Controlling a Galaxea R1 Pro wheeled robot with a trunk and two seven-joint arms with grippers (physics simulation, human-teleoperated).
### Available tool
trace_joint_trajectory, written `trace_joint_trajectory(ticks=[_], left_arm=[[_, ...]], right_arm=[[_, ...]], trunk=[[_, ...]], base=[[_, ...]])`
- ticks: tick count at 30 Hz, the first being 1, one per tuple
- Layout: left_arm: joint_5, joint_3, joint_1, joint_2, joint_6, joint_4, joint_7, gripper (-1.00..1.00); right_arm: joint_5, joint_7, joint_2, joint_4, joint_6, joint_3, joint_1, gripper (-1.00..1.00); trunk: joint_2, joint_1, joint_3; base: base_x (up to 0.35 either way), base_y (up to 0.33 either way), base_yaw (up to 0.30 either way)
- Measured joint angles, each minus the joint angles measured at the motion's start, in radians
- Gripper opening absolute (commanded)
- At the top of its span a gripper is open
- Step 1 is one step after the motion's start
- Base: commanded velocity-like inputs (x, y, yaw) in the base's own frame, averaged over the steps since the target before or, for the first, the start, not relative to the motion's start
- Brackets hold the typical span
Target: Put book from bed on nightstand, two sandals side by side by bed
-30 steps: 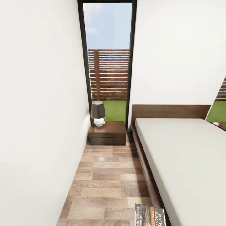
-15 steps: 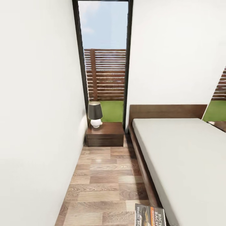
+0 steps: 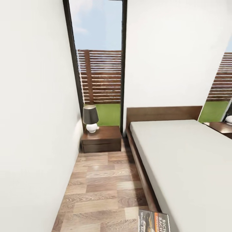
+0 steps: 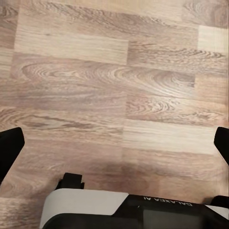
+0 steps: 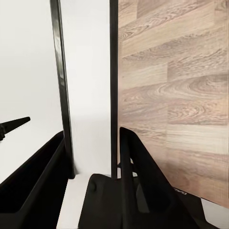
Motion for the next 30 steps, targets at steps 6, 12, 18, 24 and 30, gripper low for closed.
trace_joint_trajectory(ticks=[6,12,18,24,30], left_arm=[[0.000,0.000,0.000,0.000,0.001,0.000,0.000,1.00],[-0.001,0.000,0.000,0.000,0.001,0.000,0.000,1.00],[0.000,0.000,0.000,0.000,0.001,0.000,0.000,1.00],[0.000,0.000,0.000,0.000,0.000,0.000,0.000,1.00],[-0.001,0.000,0.000,0.000,0.000,0.000,0.000,1.00]], right_arm=[[0.000,0.000,0.000,0.000,0.000,0.000,0.000,-1.00],[0.001,0.001,0.000,0.000,-0.001,0.001,0.000,-1.00],[0.001,0.000,0.000,0.000,-0.001,0.002,0.000,-1.00],[0.001,-0.002,0.000,0.000,0.000,0.002,0.000,-1.00],[0.001,0.000,0.000,0.000,0.000,0.002,0.000,-1.00]], trunk=[[0.000,0.000,0.000],[0.000,0.000,0.000],[0.000,0.000,0.000],[0.000,0.000,0.000],[0.000,0.000,0.000]], base=[[0.321,0.000,-0.001],[0.316,0.000,0.000],[0.284,0.000,0.000],[0.269,0.000,0.000],[0.268,0.000,0.001]])
